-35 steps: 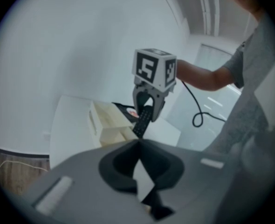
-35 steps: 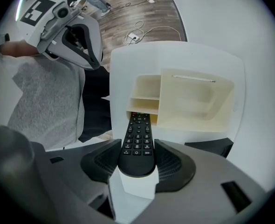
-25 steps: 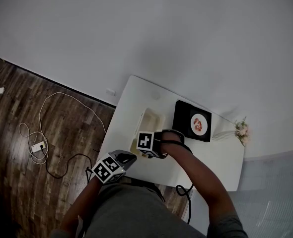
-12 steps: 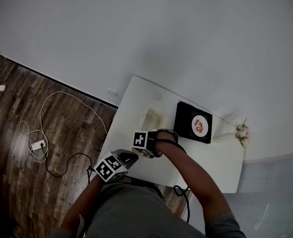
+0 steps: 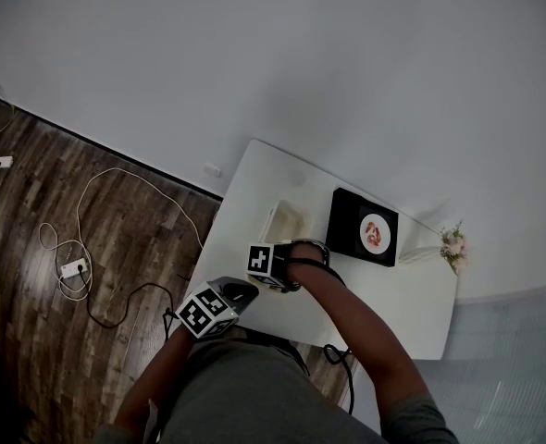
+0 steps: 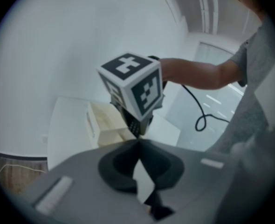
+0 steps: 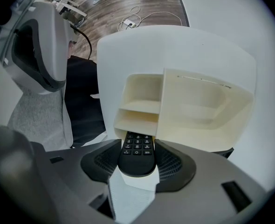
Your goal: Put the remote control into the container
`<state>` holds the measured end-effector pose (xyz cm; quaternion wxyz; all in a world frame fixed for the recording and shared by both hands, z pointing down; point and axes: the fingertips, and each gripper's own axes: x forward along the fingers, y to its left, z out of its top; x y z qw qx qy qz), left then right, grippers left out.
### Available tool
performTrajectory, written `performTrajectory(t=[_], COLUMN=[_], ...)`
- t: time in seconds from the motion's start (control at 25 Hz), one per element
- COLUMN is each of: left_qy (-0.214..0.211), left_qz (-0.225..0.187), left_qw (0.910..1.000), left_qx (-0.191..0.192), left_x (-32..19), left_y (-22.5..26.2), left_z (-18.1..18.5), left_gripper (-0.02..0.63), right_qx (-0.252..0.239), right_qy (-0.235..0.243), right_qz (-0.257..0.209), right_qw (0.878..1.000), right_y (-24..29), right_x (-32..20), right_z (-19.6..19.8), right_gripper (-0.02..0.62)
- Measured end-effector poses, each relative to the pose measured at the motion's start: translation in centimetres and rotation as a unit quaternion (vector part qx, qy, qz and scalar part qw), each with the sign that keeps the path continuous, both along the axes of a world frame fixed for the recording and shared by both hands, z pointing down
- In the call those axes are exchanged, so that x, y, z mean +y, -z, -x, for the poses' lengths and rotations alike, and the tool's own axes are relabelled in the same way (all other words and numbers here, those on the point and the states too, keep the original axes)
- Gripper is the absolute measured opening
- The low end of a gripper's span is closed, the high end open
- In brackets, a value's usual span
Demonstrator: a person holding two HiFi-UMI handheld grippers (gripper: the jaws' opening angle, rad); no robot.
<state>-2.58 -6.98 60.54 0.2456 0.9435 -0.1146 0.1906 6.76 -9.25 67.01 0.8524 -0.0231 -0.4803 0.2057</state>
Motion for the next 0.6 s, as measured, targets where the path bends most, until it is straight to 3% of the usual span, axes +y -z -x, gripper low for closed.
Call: performTrajectory(t=[0.6], left_qy=[-0.011], left_qz=[-0.002], left_qw=[0.9999], left_qx=[-0.001], left_x=[0.66], left_y=[0.19], left_z=[-0.40], left_gripper=[0.000], right_qx=[-0.029], right_qy=[-0.034], right_qz=[-0.015], right_qw=[0.999], right_y=[0.10], right_x=[0.61], right_z=[0.26], right_gripper=[0.232])
